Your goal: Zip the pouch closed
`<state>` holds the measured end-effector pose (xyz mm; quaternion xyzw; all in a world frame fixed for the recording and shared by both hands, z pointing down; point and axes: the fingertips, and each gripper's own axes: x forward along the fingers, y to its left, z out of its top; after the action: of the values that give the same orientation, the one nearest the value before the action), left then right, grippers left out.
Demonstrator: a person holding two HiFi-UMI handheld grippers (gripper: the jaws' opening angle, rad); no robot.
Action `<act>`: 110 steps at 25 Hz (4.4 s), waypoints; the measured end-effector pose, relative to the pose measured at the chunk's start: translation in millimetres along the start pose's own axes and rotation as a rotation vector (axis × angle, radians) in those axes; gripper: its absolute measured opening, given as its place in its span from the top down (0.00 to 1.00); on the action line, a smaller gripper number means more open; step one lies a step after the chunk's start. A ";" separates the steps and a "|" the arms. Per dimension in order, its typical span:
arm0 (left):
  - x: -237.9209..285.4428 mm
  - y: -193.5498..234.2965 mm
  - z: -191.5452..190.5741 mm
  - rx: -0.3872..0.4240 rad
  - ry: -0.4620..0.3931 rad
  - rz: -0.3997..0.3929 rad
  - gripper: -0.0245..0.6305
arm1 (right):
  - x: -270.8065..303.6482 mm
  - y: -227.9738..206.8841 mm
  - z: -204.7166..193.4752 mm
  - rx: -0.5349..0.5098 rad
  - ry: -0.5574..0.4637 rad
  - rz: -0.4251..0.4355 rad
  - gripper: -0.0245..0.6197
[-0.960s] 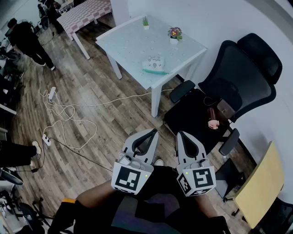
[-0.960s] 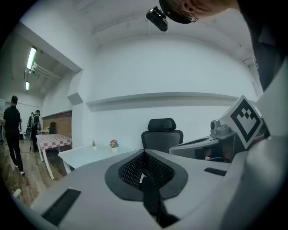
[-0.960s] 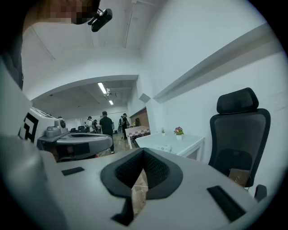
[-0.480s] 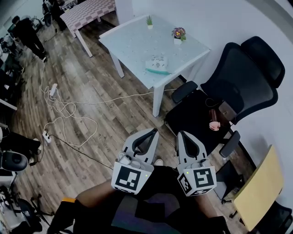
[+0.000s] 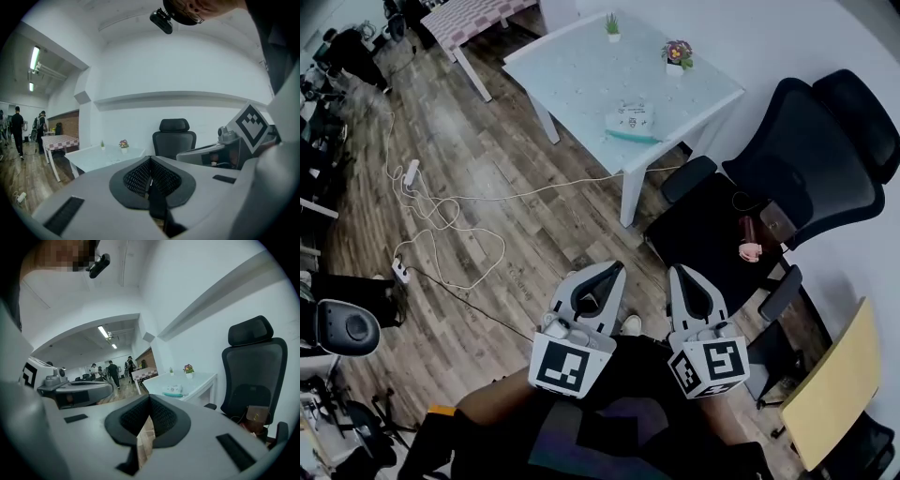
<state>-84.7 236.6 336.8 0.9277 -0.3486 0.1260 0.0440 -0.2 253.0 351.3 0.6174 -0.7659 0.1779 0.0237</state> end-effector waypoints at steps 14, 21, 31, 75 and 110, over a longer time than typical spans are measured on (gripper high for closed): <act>54.3 108.7 12.4 -0.057 -0.019 -0.021 0.95 | 115.1 -8.1 31.2 -0.016 0.057 -0.080 0.94; 72.3 165.6 29.1 -0.060 -0.056 -0.076 0.95 | 162.6 -7.1 52.6 -0.007 0.054 -0.174 0.94; 98.8 213.2 37.4 -0.069 -0.080 -0.100 0.95 | 200.7 -29.9 68.0 -0.060 0.079 -0.281 0.94; 328.8 205.5 -109.5 -0.001 0.407 0.028 0.83 | 371.7 -220.3 -89.2 -1.018 0.727 0.389 0.80; 321.8 204.1 -48.3 0.145 0.287 -0.023 0.81 | 365.7 -125.3 -3.2 -0.104 0.534 0.655 0.93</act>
<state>4.6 -113.5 467.1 0.9050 -0.3180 0.2814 0.0277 32.3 -110.7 478.3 0.2718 -0.8964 0.2910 0.1947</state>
